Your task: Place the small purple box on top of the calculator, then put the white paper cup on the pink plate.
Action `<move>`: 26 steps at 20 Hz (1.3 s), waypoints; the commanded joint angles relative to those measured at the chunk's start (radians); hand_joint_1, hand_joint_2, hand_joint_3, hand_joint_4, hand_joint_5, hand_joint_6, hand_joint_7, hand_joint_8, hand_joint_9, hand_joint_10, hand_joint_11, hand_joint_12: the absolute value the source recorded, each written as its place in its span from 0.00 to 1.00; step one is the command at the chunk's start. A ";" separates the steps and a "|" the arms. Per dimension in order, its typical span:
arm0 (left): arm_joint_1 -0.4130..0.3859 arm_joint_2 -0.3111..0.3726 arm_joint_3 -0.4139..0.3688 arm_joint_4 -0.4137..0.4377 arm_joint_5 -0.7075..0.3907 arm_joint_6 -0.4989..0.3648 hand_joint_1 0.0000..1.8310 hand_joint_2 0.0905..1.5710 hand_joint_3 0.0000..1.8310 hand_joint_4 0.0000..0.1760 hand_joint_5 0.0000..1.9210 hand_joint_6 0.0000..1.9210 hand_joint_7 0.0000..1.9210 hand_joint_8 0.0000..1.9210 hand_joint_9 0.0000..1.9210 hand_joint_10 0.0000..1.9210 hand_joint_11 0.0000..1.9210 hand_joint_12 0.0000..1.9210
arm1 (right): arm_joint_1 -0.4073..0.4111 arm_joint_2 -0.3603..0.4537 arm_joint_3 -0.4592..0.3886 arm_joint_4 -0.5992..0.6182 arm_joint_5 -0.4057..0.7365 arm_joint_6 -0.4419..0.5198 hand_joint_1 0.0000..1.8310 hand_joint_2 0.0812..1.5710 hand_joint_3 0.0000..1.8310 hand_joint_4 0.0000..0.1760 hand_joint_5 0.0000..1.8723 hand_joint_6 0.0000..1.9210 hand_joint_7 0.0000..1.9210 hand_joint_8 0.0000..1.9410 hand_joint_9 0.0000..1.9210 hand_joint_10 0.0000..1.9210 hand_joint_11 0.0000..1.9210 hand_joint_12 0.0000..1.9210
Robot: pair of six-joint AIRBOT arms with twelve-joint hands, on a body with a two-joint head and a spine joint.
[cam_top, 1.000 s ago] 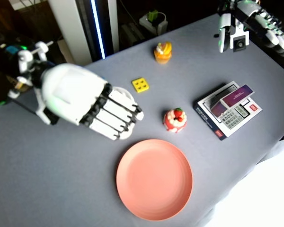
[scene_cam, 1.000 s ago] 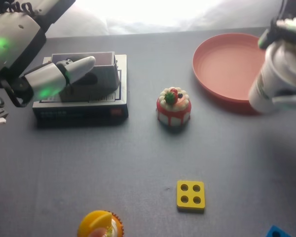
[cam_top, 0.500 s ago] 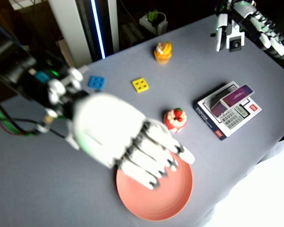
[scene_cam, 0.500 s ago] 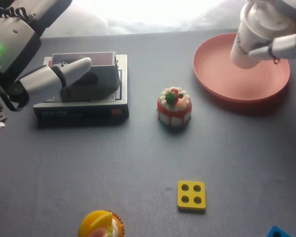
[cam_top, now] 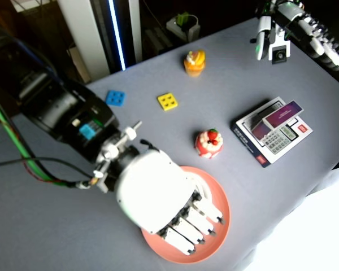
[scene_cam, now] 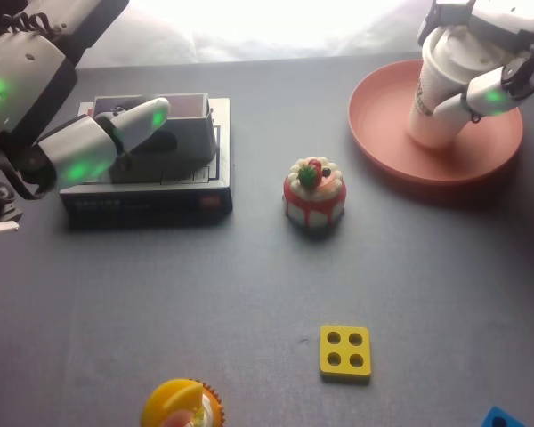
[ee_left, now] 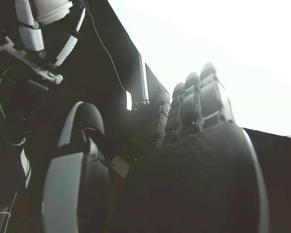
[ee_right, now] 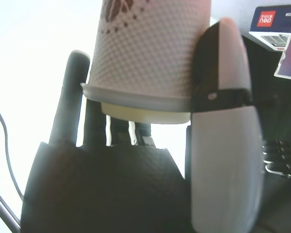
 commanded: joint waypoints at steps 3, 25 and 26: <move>-0.011 -0.008 0.004 0.005 -0.141 -0.006 0.35 0.83 0.00 0.16 0.01 0.00 0.00 0.00 0.00 0.00 0.00 0.00 | 0.016 -0.006 0.013 -0.003 0.088 0.000 0.66 0.70 0.00 0.00 0.11 0.28 0.12 0.27 0.13 0.64 0.01 0.85; 0.012 -0.001 -0.013 -0.017 -0.161 -0.009 0.35 0.80 0.00 0.16 0.01 0.00 0.00 0.00 0.00 0.00 0.00 0.00 | 0.094 0.112 -0.175 -0.020 0.129 -0.189 0.35 0.53 0.00 0.88 0.00 0.00 0.00 0.00 0.00 0.00 0.00 0.00; 0.015 0.002 -0.016 -0.018 -0.166 -0.009 0.34 0.80 0.00 0.17 0.02 0.00 0.00 0.00 0.00 0.00 0.00 0.00 | 0.096 0.140 -0.208 -0.042 0.153 -0.189 0.36 0.54 0.00 0.82 0.00 0.00 0.00 0.00 0.00 0.00 0.00 0.00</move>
